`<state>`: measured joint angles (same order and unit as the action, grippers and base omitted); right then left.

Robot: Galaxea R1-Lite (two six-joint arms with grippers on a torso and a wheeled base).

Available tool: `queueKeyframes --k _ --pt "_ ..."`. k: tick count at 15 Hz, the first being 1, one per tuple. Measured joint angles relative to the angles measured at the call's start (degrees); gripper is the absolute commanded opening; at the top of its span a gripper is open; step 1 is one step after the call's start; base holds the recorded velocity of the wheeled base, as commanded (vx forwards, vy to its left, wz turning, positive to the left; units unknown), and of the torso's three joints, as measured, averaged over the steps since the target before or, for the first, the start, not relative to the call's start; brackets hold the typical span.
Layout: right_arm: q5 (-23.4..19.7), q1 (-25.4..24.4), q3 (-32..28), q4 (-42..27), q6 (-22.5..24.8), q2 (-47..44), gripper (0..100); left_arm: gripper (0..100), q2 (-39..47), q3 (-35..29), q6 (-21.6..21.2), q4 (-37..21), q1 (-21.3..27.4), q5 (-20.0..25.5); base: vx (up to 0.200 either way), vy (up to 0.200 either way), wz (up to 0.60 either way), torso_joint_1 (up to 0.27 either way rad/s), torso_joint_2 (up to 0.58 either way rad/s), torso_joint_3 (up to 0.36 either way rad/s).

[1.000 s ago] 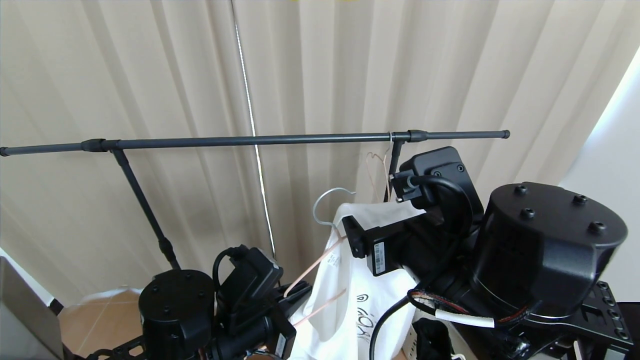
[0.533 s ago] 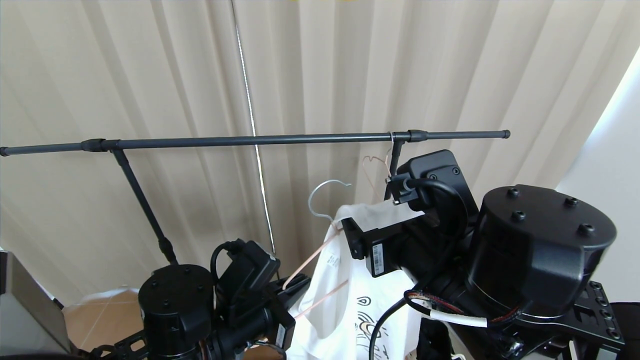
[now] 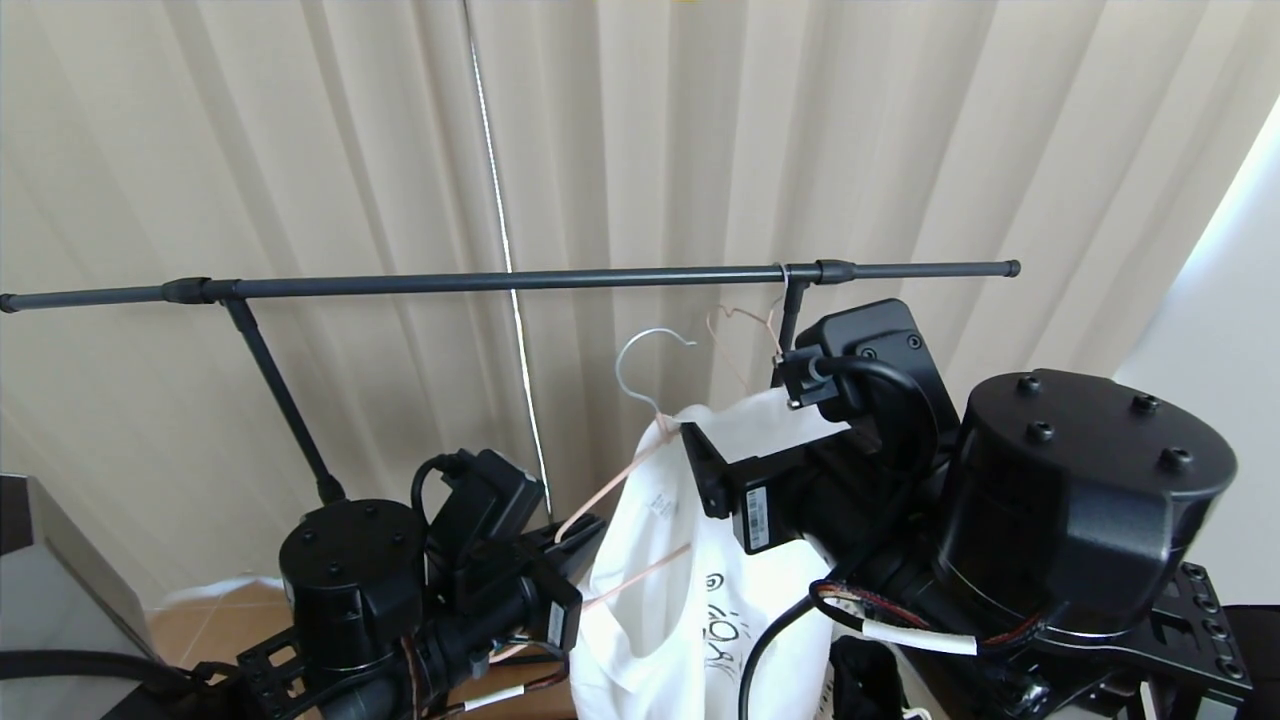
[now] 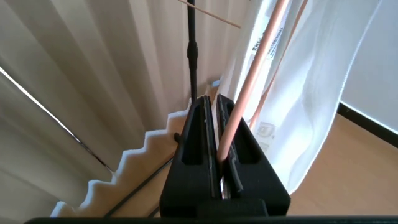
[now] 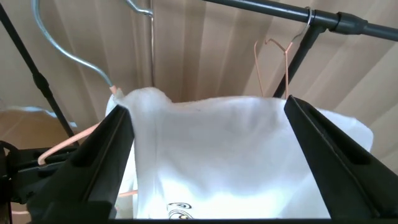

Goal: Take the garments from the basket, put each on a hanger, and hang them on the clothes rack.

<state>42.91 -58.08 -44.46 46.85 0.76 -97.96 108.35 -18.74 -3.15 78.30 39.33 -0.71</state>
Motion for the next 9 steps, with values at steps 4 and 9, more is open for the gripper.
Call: queueKeyframes --k 4,9 --pt "-0.02 0.00 0.04 0.00 0.00 0.01 100 0 0.02 -0.24 0.04 1.93 -0.20 -0.09 0.000 0.000 0.00 0.000 0.00 0.000" --pt "-0.30 0.00 0.77 -0.07 0.17 0.61 100 0 0.06 -0.11 0.11 3.27 -0.27 -0.09 0.000 0.000 0.00 0.000 0.00 0.000"
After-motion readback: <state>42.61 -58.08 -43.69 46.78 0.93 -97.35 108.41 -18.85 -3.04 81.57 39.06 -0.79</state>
